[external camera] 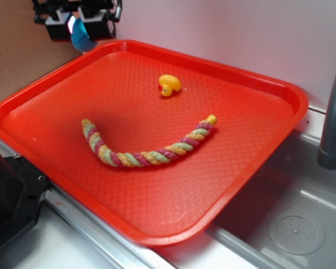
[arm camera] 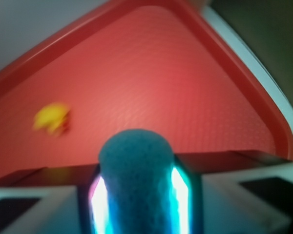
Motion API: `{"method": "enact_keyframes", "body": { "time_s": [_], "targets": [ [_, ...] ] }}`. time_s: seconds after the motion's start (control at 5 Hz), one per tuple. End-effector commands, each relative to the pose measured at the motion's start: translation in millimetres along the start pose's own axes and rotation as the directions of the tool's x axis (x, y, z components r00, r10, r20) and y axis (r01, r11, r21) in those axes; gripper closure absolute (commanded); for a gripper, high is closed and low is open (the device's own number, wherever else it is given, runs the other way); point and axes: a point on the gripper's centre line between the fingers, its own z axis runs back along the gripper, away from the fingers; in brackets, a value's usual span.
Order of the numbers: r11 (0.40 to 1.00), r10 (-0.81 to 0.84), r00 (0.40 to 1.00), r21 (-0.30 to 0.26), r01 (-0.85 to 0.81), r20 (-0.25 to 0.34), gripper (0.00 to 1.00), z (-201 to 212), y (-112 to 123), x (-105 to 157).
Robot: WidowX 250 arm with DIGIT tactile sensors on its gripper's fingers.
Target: Grab the blue ball.
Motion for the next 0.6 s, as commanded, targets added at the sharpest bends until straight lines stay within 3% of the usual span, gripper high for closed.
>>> {"method": "enact_keyframes", "body": {
  "time_s": [0.0, 0.4],
  "targets": [
    [0.954, -0.278, 0.961, -0.119, 0.276, 0.003, 1.0, 74, 5, -11],
    [0.954, -0.296, 0.955, -0.034, 0.297, 0.033, 1.0, 77, 10, 3]
  ]
}}
